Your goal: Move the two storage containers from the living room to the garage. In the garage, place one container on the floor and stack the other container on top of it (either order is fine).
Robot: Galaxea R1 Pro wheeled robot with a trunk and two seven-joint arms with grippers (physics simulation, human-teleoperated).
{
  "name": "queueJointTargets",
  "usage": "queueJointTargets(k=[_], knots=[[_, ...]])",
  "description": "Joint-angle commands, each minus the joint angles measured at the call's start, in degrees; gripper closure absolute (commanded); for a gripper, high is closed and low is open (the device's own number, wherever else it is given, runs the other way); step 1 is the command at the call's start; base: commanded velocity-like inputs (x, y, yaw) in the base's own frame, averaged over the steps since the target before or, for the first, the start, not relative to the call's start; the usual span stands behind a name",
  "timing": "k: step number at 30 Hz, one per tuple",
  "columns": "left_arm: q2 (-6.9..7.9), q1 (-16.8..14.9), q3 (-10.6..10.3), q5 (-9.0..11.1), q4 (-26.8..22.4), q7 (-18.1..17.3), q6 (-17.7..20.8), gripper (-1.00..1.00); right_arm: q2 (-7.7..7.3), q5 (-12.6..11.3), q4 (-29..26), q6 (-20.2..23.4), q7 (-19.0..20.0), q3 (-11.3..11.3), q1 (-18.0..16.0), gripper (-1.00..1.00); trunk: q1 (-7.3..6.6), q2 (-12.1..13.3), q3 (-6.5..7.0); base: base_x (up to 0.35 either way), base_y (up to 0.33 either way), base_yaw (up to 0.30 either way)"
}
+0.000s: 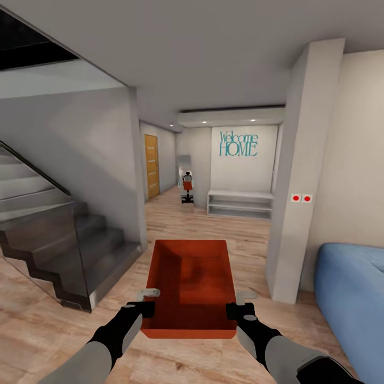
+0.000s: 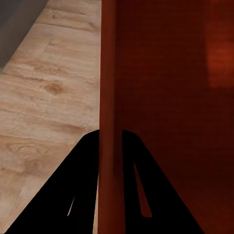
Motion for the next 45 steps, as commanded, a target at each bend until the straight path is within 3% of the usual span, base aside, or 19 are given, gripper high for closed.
queueJointTargets(k=[1,45], knots=[[1.45,-0.04,4.06,0.21,-0.22,0.74,0.36,1.0,0.0,-0.56,-0.01,-0.15,0.1,-0.26,0.0,1.0,0.05,-0.02,-0.01,0.323,0.0,0.0],[1.38,-0.04,4.03,0.25,-0.17,0.74,0.39,1.0,0.01,-0.56,-0.01,-0.18,0.19,-0.26,0.0,1.0,0.05,-0.02,-0.01,0.323,0.0,-0.028]])
